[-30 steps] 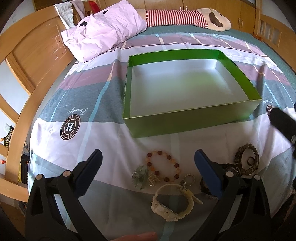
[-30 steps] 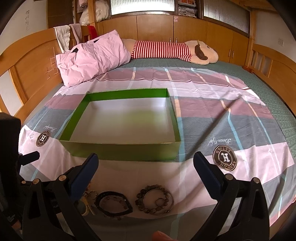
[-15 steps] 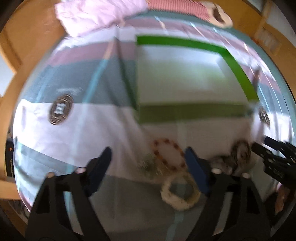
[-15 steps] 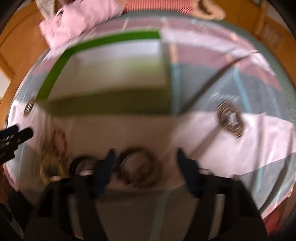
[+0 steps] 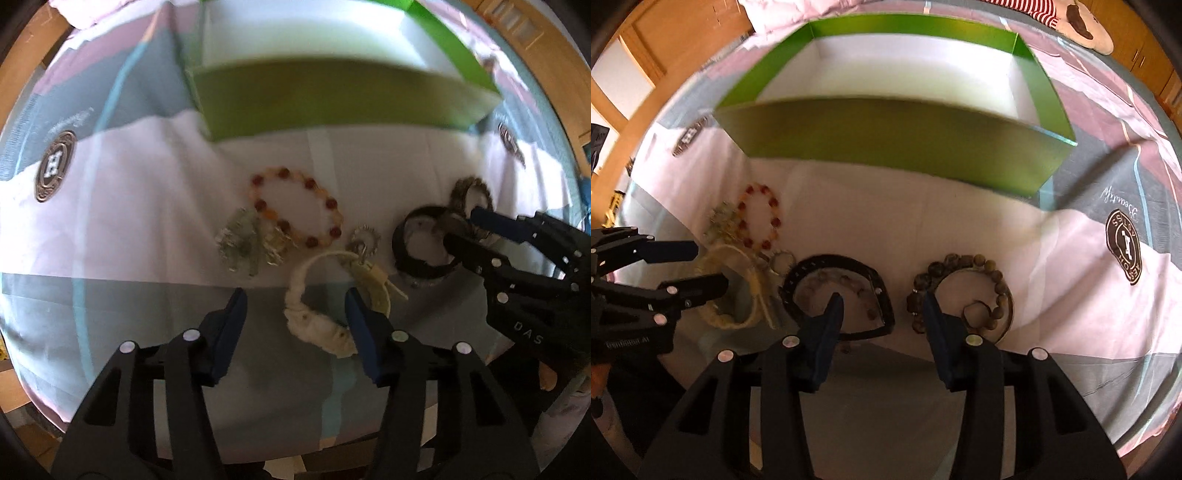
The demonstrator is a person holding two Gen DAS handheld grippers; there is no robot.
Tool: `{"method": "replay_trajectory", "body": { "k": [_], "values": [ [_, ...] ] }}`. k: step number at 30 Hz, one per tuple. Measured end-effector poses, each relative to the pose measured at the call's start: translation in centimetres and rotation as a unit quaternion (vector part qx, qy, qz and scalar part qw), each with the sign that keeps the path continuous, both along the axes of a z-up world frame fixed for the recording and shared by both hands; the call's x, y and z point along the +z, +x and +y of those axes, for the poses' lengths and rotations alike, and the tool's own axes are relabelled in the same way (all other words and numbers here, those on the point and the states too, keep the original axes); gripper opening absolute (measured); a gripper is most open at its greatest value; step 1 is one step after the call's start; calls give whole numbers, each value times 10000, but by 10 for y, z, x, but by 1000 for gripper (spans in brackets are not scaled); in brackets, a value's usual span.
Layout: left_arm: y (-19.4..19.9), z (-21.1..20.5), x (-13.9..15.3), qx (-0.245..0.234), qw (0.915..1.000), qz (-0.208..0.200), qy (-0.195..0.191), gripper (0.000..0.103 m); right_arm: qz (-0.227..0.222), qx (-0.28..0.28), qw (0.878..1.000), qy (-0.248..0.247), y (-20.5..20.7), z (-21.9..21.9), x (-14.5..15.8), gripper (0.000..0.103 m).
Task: Organize jewelry
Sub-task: 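Grasp the white watch with the left tool while the right tool grasps the black watch, then carry both watches into the green box and open both tools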
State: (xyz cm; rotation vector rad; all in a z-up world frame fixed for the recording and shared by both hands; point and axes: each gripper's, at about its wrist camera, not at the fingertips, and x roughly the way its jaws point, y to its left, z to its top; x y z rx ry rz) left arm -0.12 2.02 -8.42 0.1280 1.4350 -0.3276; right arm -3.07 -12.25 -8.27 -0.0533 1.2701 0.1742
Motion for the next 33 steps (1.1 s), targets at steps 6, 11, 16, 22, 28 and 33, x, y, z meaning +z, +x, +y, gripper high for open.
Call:
{"method": "replay_trajectory", "body": {
  "k": [6, 11, 16, 22, 28, 33],
  "values": [
    [-2, -21, -8, 120, 9991, -347, 206, 19, -187, -89, 9998, 45, 3, 1, -6, 8],
    [4, -17, 1, 526, 9957, -754, 113, 13, -893, -301, 9955, 5, 4, -4, 12, 8],
    [7, -12, 23, 736, 9891, -1265, -160, 9, -1384, -589, 9886, 1, 11, -12, 22, 8],
    [-1, -20, 38, 630, 9843, -1585, -459, 9, -1247, -690, 9898, 36, 13, -17, 14, 8],
    [1, -9, 52, 600, 9812, -1780, -450, 9, -1225, -725, 9898, 83, 12, -25, 15, 8],
    [1, -4, 53, 587, 9814, -1770, -447, 9, -1177, -715, 9904, 104, 12, -24, 14, 8]
  ]
}}
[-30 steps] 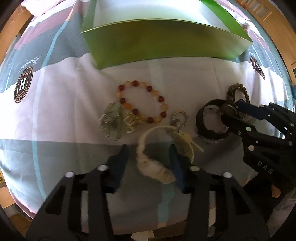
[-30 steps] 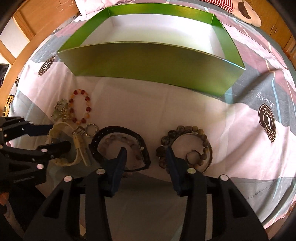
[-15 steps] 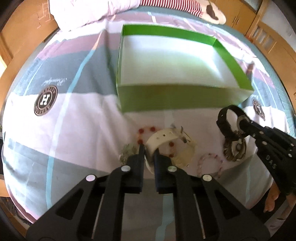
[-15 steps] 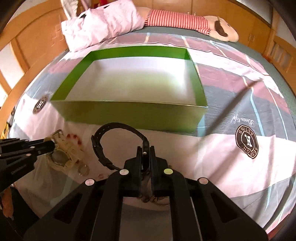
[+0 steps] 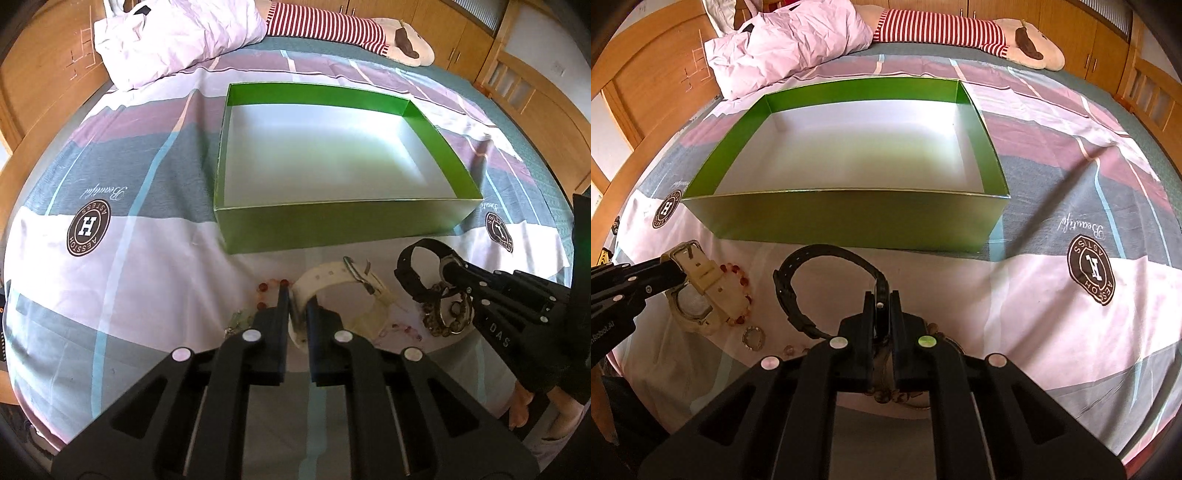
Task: Organize jewelry
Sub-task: 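Carry both watches into the green box and open both tools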
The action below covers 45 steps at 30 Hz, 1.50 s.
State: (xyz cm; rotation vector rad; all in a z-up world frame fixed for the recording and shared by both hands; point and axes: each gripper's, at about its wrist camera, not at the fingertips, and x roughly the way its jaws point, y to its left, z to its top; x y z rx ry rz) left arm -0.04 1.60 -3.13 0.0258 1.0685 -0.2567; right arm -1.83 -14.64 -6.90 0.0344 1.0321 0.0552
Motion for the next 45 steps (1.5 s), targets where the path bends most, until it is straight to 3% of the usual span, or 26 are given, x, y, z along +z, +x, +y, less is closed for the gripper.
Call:
{"method": "replay_trajectory", "body": {
  "k": [45],
  "values": [
    [3, 4, 6, 171, 9998, -134, -2, 9, -88, -88, 9999, 61, -1, -3, 2, 8]
  ]
}}
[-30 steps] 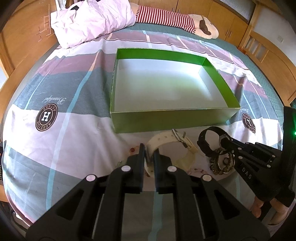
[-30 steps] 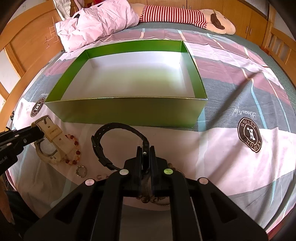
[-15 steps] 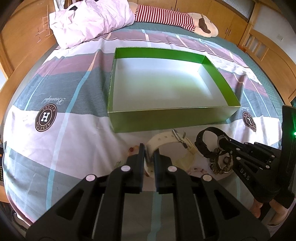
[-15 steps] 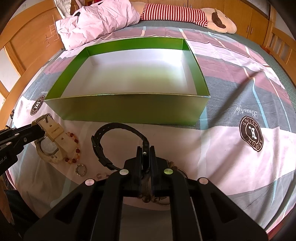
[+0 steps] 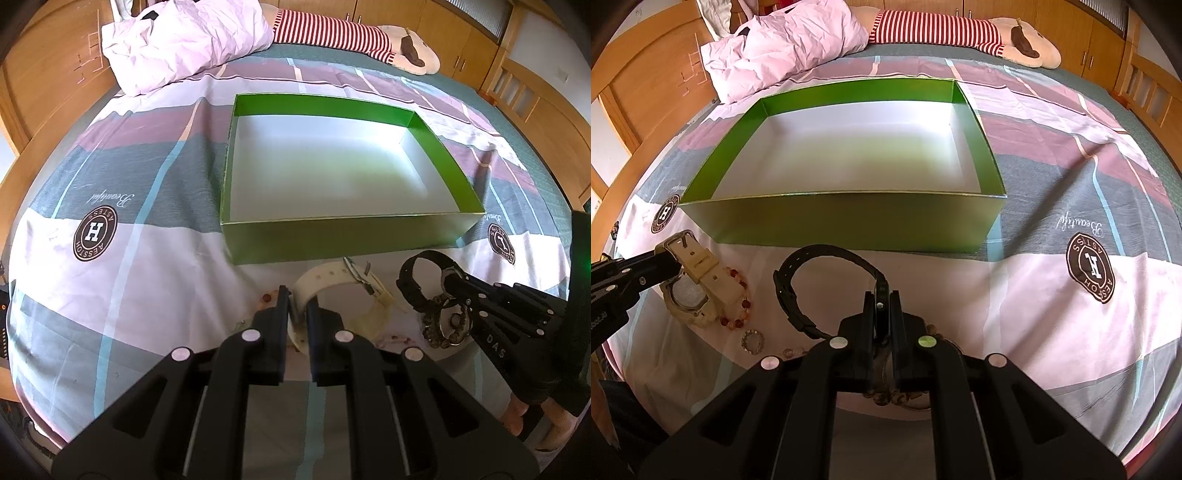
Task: Organize jewelry
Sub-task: 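Carry both watches into the green box and open both tools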
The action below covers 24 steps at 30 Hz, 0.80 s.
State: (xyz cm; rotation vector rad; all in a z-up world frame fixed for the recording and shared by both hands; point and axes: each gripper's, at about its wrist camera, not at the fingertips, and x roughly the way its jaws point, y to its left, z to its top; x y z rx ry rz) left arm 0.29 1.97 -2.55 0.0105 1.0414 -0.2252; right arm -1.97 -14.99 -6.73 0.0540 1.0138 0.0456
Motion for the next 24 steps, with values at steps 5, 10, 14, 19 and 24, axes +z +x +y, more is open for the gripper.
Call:
{"method": "replay_trajectory", "body": {
  "k": [5, 10, 14, 19, 24],
  "values": [
    [7, 12, 14, -2, 9998, -77, -171, 9, -202, -22, 9997, 151, -1, -4, 15, 8],
    [31, 34, 38, 157, 9973, -122, -709, 9, -580, -77, 9978, 308, 0, -13, 41, 8],
    [52, 40, 43, 224, 9934, -120, -1122, 9, -694, -128, 9967, 395, 16, -16, 50, 8],
    [73, 27, 36, 274, 9920, -144, -1226, 9, -901, -165, 9949, 416, 54, -17, 52, 8],
    [99, 19, 18, 469, 9936, -80, -1023, 19, -703, -204, 9968, 334, 81, -17, 29, 16]
  ]
}}
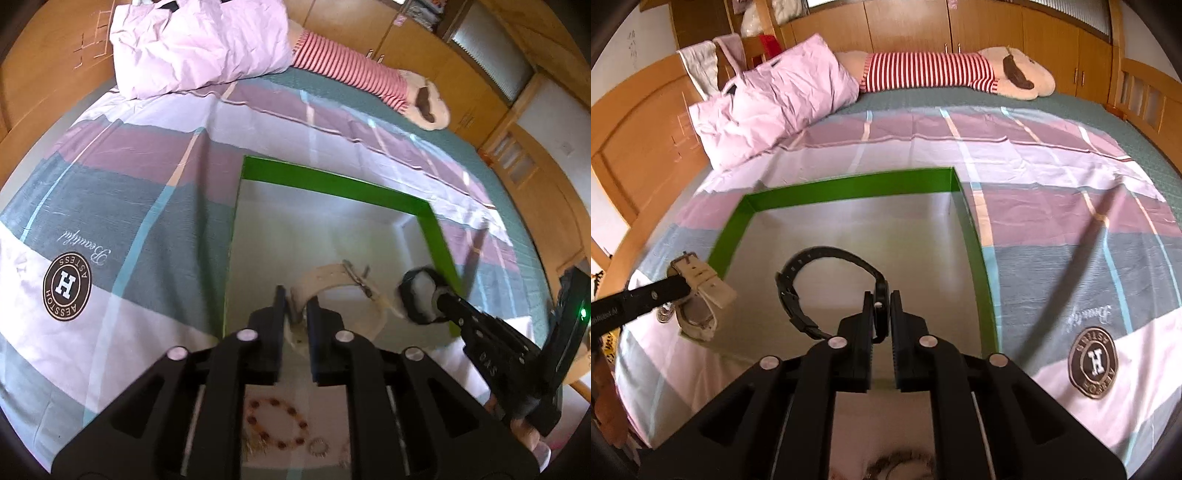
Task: Organize jewelry
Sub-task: 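Carry both watches into the green box and open both tools, then grasp the brown bead bracelet with the right tool while the left tool grasps green jade charms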
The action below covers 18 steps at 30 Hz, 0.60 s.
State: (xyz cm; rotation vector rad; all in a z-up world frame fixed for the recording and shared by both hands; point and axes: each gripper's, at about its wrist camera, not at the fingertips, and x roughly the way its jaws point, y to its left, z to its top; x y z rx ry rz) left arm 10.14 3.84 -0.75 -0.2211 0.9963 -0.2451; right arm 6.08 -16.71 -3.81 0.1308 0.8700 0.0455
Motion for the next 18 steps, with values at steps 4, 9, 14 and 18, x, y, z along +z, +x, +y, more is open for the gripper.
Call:
{"method": "replay_trajectory", "body": {
  "k": [4, 9, 14, 18],
  "values": [
    [5, 2, -6, 100, 9999, 107, -38, 36, -40, -44, 9998, 165, -13, -4, 8, 54],
    [-15, 6, 9, -153, 9997, 137, -148, 50, 197, -42, 9993, 324, -42, -18, 27, 54],
    [-51, 4, -8, -383, 9945, 787, 581, 60, 1088, -14, 9931, -442, -68, -21, -7, 54],
    [-63, -3, -35, -471, 9866, 1096, 1110, 60, 1897, 314, 9800, -510, -70, -7, -42, 39]
  ]
}}
